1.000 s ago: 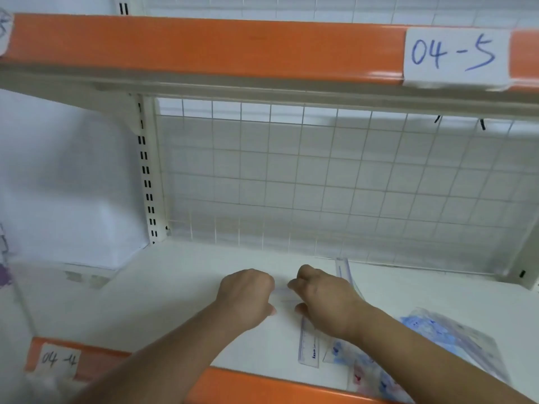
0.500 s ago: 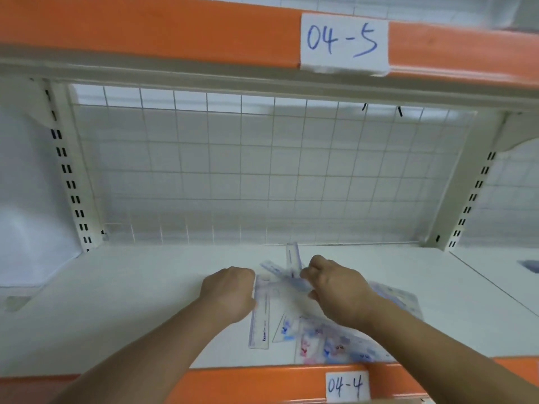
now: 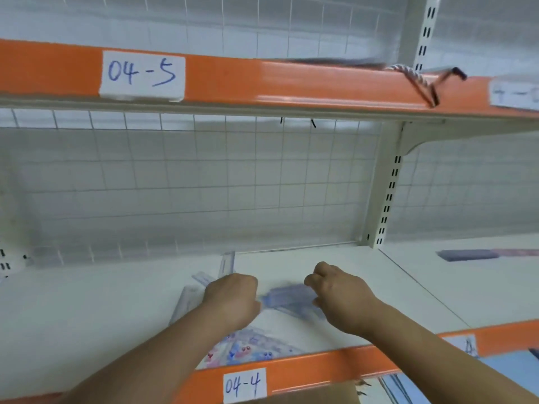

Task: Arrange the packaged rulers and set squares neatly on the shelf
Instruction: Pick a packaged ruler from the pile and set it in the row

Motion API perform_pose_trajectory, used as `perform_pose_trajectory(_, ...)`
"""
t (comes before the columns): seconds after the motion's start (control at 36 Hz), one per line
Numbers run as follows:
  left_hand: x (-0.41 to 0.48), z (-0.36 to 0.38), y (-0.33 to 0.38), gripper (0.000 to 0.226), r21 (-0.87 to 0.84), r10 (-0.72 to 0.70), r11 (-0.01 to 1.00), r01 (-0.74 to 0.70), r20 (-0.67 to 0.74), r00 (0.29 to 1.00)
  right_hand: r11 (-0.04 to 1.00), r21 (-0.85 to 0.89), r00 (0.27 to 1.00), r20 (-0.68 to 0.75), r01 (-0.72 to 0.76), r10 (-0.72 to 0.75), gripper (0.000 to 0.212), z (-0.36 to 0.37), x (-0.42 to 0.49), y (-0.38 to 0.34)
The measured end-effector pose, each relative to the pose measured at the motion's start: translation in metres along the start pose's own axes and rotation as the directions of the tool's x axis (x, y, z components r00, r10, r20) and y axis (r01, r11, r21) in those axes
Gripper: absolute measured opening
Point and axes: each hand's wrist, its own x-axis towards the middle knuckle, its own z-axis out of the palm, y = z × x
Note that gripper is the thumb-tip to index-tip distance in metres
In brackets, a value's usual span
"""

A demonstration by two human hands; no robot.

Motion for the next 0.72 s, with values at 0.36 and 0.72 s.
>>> perform_pose_trajectory(0.36, 0.005, -0.004, 0.177, 0.030, 0.003, 0.112, 0.994, -0.112, -0.014, 0.994, 0.997, -0.022, 0.997, -0.020, -0.076, 0.076, 0.032, -0.011, -0.115, 0.141)
perform_pose_trajectory(0.72, 0.009, -0.001, 0.314, 0.032, 0.000, 0.230, 0.973, -0.230, 0.014, 0.973, 0.975, -0.050, 0.976, 0.011, -0.215, 0.216, 0.028, -0.013, -0.206, 0.236)
